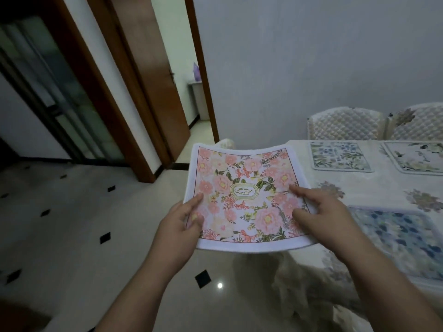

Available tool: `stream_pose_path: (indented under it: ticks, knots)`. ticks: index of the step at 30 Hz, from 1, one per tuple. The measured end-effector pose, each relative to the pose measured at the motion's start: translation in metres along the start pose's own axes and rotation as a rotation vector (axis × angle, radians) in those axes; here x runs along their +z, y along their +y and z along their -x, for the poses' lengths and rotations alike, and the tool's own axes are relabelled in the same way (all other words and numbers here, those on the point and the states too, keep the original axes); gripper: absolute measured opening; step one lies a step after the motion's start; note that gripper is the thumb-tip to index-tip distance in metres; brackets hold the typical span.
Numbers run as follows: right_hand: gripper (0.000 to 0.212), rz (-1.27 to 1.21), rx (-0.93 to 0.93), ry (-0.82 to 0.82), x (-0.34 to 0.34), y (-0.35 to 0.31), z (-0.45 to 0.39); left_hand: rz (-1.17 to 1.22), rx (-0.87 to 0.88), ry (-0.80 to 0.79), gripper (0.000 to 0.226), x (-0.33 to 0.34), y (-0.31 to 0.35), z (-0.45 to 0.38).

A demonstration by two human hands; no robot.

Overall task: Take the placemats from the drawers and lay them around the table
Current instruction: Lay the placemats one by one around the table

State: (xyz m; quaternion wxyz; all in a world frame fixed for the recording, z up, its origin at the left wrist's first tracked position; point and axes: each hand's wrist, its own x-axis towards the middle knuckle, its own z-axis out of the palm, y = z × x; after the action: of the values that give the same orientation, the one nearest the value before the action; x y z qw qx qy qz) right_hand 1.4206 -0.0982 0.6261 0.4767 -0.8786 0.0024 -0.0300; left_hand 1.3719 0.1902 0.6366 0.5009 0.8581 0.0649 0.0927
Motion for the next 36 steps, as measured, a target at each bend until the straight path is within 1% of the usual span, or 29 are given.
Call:
stream_pose_path:
  ticks: [4,9,13,17,21,29,32,36]
  knots:
    - [0.057,-0.031,-0.035,-0.044,0.029,-0.013,-0.062,-0.044,0.005,0.045,0.043,-0.014,-0.006,-0.051]
    - [0.055,0.016,-0.105,-0.075,0.053,-0.039,-0.135,-0.011,-0.019,0.127,0.044,-0.025,-0.021,-0.111]
    - [0.055,0.071,-0.122,-0.080,0.074,-0.052,-0.175,0.034,-0.053,0.133,0.044,-0.033,-0.043,-0.154]
    - [0.056,0.103,-0.082,-0.058,0.106,-0.060,-0.214,0.078,-0.061,0.090,0.043,-0.045,-0.066,-0.213]
    - [0.056,0.134,-0.032,0.003,0.143,-0.071,-0.251,0.088,-0.027,0.006,0.043,-0.060,-0.094,-0.287]
    - [0.055,0.158,0.156,0.184,0.215,-0.100,-0.310,0.061,0.082,-0.285,0.042,-0.099,-0.125,-0.454]
    - [0.055,0.170,0.221,0.265,0.233,-0.097,-0.325,0.045,0.119,-0.413,0.050,-0.090,-0.126,-0.506]
    - [0.056,0.188,0.368,0.319,0.237,-0.074,-0.335,0.031,0.105,-0.579,0.058,-0.051,-0.122,-0.553]
